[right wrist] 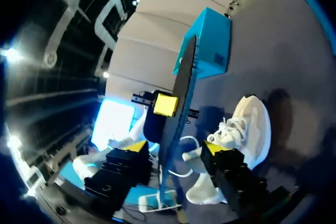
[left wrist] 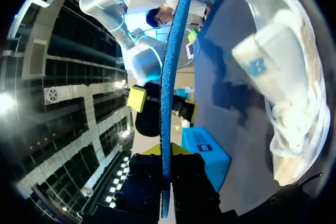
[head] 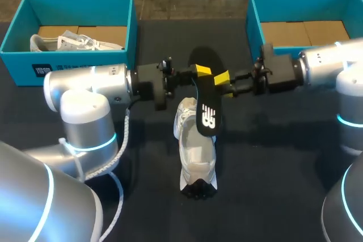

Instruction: Take the shoe out of the shoebox, open the shoe tongue, remove and reinsert the insole, then place the shoe into the shoebox

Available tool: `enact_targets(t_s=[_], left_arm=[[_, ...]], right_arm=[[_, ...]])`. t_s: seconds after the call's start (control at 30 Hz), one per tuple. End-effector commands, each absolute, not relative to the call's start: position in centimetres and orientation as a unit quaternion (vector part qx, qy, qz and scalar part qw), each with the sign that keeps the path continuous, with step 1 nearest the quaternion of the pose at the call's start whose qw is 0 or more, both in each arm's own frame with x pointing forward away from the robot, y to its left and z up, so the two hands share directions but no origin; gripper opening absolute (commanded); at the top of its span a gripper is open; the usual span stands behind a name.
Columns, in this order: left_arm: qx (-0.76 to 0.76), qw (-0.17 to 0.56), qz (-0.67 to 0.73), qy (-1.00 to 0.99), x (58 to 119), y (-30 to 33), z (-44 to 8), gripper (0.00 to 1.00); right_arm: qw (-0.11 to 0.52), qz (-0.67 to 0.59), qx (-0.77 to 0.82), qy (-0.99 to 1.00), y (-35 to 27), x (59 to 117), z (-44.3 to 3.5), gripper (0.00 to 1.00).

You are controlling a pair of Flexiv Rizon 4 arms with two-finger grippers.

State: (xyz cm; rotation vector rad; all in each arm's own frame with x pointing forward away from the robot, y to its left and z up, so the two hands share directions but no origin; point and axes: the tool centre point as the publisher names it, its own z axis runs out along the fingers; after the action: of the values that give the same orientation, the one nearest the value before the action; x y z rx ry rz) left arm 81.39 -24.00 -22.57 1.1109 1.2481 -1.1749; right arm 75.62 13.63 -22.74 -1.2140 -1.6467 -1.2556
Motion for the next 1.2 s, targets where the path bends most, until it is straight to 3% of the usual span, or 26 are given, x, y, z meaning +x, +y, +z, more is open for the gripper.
enact_targets(t_s=[0.03, 0.13, 0.5, 0.77, 1.2], left_arm=[[0.471, 0.495, -0.502, 0.531, 79.6, -21.5, -21.6, 0.0], [0.481, 0.441, -0.518, 0.553, 78.3, -20.9, -21.1, 0.0], [0.481, 0.441, -0.518, 0.553, 78.3, -20.9, -21.1, 0.0], [0.475, 0.403, -0.545, 0.562, 74.0, -20.9, -20.3, 0.0], [0.474, 0.394, -0.544, 0.569, 73.1, -21.0, -20.5, 0.0]], right_arm=[[0.336, -0.46, -0.452, -0.687, 10.1, 74.5, -20.8, 1.0], [0.36, -0.448, -0.416, -0.705, 8.7, 74.4, -20.9, 1.0], [0.36, -0.448, -0.416, -0.705, 8.7, 74.4, -20.9, 1.0], [0.231, -0.355, -0.277, -0.862, 6.9, 72.1, -22.4, 1.0], [0.231, -0.355, -0.277, -0.862, 6.9, 72.1, -22.4, 1.0]])
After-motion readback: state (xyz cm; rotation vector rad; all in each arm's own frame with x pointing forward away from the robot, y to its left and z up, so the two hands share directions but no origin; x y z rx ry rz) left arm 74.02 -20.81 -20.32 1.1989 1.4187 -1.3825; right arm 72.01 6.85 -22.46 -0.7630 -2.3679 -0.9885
